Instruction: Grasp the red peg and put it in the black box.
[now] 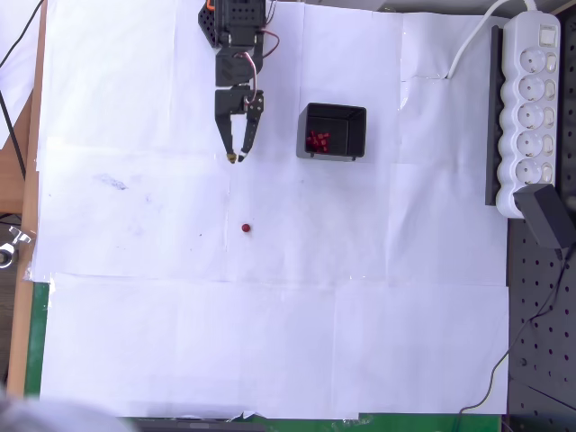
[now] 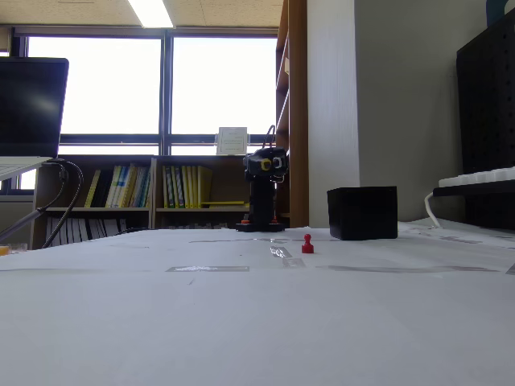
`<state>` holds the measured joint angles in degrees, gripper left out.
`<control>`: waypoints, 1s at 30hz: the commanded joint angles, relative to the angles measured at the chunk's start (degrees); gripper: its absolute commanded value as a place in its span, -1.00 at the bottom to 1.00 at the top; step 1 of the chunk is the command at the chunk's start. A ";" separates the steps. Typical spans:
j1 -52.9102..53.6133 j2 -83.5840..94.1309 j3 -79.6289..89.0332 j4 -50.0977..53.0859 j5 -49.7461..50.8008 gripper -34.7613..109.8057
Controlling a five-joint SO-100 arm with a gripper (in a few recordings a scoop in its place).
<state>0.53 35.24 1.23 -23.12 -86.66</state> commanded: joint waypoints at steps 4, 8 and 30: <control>1.58 24.79 1.14 -16.44 -2.29 -0.52; -0.18 40.34 7.12 -24.43 -2.46 -0.52; -3.16 82.62 30.06 -50.27 -3.16 -0.21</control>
<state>-1.76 117.25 29.97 -71.37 -87.36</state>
